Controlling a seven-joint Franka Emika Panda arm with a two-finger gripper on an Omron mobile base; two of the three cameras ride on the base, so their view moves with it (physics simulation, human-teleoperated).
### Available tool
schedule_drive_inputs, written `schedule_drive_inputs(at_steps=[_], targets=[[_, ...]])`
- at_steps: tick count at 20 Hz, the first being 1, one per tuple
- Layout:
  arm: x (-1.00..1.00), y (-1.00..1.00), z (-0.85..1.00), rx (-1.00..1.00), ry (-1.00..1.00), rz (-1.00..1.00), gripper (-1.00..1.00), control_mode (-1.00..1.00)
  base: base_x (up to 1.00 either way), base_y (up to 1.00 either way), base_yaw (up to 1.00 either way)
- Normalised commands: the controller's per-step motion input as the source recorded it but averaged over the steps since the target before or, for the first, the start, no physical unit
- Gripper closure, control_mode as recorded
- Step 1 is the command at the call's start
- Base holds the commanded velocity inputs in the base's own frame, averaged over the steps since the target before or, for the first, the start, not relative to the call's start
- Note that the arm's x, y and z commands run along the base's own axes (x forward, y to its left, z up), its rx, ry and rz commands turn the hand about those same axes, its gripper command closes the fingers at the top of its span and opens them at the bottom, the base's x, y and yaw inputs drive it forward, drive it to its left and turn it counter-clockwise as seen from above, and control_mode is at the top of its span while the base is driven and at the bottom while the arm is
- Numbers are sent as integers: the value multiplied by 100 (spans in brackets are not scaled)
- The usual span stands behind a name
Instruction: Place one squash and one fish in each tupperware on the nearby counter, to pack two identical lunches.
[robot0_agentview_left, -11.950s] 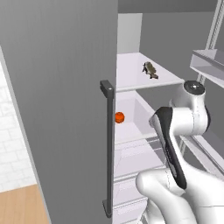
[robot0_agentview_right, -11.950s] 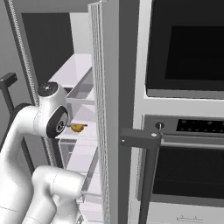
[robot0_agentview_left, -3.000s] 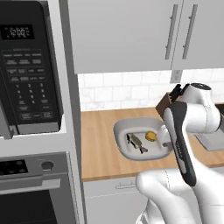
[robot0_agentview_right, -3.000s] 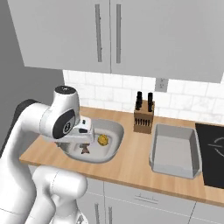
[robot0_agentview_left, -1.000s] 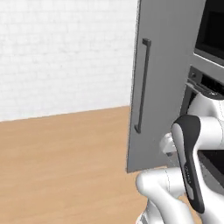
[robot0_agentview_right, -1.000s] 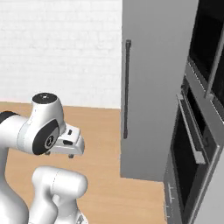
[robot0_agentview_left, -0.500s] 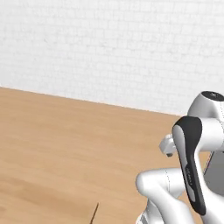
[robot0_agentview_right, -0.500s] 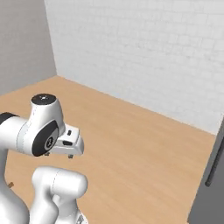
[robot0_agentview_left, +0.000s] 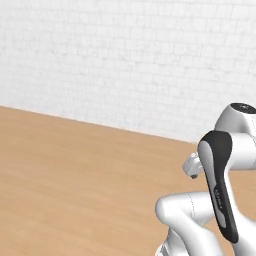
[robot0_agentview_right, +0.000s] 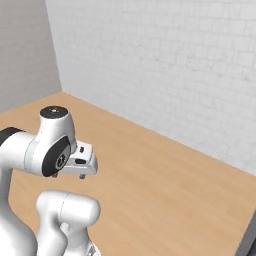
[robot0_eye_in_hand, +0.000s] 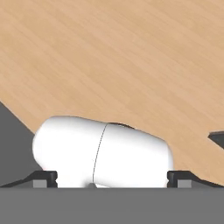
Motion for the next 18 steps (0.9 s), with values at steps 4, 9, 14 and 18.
schedule_drive_inputs(at_steps=[4,9,14,18], targets=[[0,0,0,0,0,0,-100,100,100,0,0],[0,0,0,0,0,0,-100,100,100,0,-11],[0,0,0,0,0,0,-100,100,100,5,-30],[0,0,0,0,0,0,-100,100,100,20,-38]])
